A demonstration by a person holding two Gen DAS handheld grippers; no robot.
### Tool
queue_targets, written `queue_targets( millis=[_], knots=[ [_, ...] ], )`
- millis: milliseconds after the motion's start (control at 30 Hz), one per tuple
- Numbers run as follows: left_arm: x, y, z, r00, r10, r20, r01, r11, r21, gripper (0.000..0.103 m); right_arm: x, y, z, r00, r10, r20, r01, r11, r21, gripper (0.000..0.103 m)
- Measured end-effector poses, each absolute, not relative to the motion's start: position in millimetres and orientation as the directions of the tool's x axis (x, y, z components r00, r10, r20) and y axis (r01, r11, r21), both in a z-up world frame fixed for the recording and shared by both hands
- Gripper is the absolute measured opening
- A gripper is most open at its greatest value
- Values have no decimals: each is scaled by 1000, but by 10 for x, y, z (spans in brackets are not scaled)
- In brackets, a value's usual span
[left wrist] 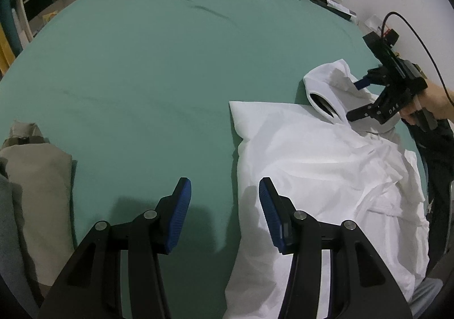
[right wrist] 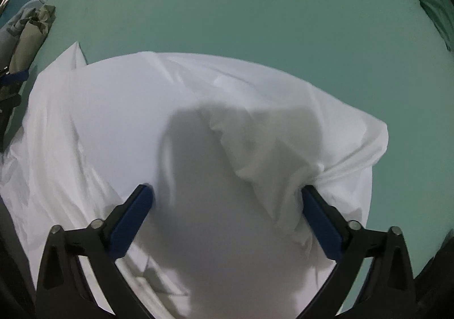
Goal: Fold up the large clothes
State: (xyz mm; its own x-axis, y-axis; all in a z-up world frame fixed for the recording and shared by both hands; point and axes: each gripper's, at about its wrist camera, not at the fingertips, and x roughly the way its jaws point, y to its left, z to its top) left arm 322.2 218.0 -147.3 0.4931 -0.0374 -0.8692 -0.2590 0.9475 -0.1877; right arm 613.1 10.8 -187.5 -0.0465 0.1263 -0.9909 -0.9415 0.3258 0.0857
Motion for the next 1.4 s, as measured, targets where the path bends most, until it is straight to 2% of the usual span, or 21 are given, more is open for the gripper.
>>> queue_targets(
  millis=[100,133,167,200,300,400,500,633,767,867,1000,1100,1233,1300,1333,1367,1400],
  knots=[
    [3211,2163,-1478,489,-33,-872,-251,952,-177,53,5982,115,-1783,-19,115,-993,-957,286,52,67],
    [3208,2161,-1475,488,-31,-872,-252,952,-175,53,5960,120,-1734,-6,120,-993,-962,271,39,42],
    [3205,2159,-1468,487,-32,-873,-253,951,-176,53,5884,126,-1687,52,112,-992,-968,252,-22,3],
    [3196,2159,-1457,490,-36,-871,-255,949,-183,53,5804,122,-1670,111,91,-990,-966,243,-86,1],
    [3173,2169,-1424,500,-37,-865,-258,947,-189,53,5462,113,-1665,206,75,-976,-967,165,-192,1],
    [3144,2181,-1401,508,-31,-861,-261,947,-189,53,5224,21,-1543,384,120,-916,-913,199,-357,1],
    [3107,2185,-1376,515,-29,-857,-267,944,-192,53,5012,-52,-1397,640,109,-760,-758,251,-602,1],
    [3079,2190,-1304,537,-42,-842,-257,943,-211,53,4464,-127,-1406,828,88,-553,-553,284,-783,1],
    [3044,2138,-1233,560,-55,-826,-238,945,-225,53,4013,-190,-1689,858,109,-503,-514,218,-830,1],
    [2988,2099,-1219,562,-62,-825,-223,949,-223,53,3680,-278,-1694,847,135,-515,-531,265,-804,1],
    [2931,2085,-1207,560,-71,-826,-213,951,-226,53,3442,-406,-1473,783,166,-600,-615,360,-702,1],
    [2883,2099,-1189,558,-86,-826,-205,950,-237,53,3428,-494,-1351,660,190,-727,-714,458,-529,1],
    [2794,2079,-1147,576,-111,-810,-187,946,-263,53,3228,-629,-1483,497,234,-835,-798,501,-335,1],
    [2785,2017,-1160,571,-119,-812,-170,951,-259,53,3175,-675,-1488,496,220,-840,-800,491,-344,9],
    [2785,1990,-1174,567,-120,-815,-162,954,-253,53,3129,-696,-1472,504,207,-839,-795,491,-356,21],
    [2787,1958,-1192,559,-121,-820,-153,957,-246,53,3096,-727,-1422,508,211,-835,-792,497,-356,38],
    [2783,1939,-1196,555,-120,-823,-150,959,-241,53,3073,-739,-1377,510,230,-829,-791,505,-346,48]
  ],
)
